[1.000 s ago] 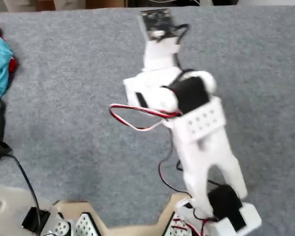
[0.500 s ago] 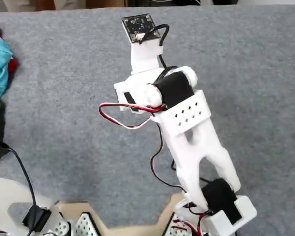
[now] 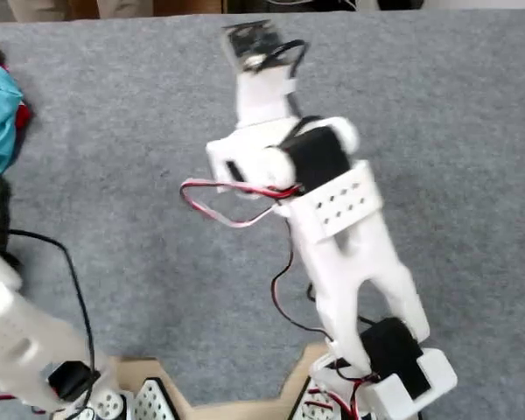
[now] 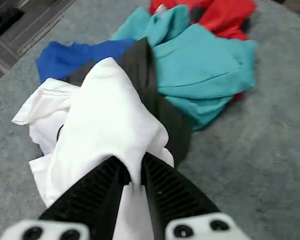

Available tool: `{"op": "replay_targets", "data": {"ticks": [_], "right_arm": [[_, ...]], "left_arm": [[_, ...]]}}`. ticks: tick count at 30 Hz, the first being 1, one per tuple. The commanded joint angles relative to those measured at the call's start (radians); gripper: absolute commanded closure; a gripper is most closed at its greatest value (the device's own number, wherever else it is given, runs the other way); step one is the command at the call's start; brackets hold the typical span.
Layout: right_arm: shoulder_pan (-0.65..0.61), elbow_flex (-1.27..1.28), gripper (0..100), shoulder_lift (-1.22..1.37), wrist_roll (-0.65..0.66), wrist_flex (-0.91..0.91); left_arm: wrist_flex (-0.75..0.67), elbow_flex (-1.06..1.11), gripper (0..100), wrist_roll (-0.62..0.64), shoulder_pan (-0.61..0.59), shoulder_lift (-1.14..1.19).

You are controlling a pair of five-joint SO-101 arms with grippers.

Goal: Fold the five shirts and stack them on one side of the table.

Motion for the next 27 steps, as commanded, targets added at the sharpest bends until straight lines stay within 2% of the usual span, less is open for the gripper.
{"op": "replay_targets", "data": {"ticks": [1, 4, 10, 14, 16, 19, 22, 24, 27], "right_arm": [[0.125, -0.09, 70.9, 0.001, 0.023, 0.006], [0.254, -0.145, 70.9, 0.001, 0.141, 0.015], [0.547, -0.259, 70.9, 0.001, 0.261, 0.127], [0.776, -0.263, 70.9, 0.001, 0.436, 0.133], [0.863, -0.262, 70.9, 0.002, 0.54, 0.135], [0.947, -0.26, 70.9, 0.007, 0.683, 0.138], [0.984, -0.248, 70.9, 0.008, 0.784, 0.138], [0.983, -0.209, 70.7, 0.004, 0.844, 0.138], [0.947, -0.142, 70.5, 0.004, 0.879, 0.137]], "left_arm": [[0.012, 0.149, 98, 0.021, 0.212, -0.211], [0.012, 0.347, 98, 0.021, 0.431, -0.36], [0.009, 0.72, 98, 0.021, 0.937, -0.596], [0.008, 0.905, 98, 0.021, 1.22, -0.631], [0.008, 0.968, 98, 0.021, 1.318, -0.631], [0.008, 1.026, 98, 0.021, 1.412, -0.631], [0.008, 1.054, 95, 0.021, 1.45, -0.639], [0.009, 1.066, 86, 0.051, 1.448, -0.641], [0.009, 1.096, 65, 0.189, 1.395, -0.648]]}}
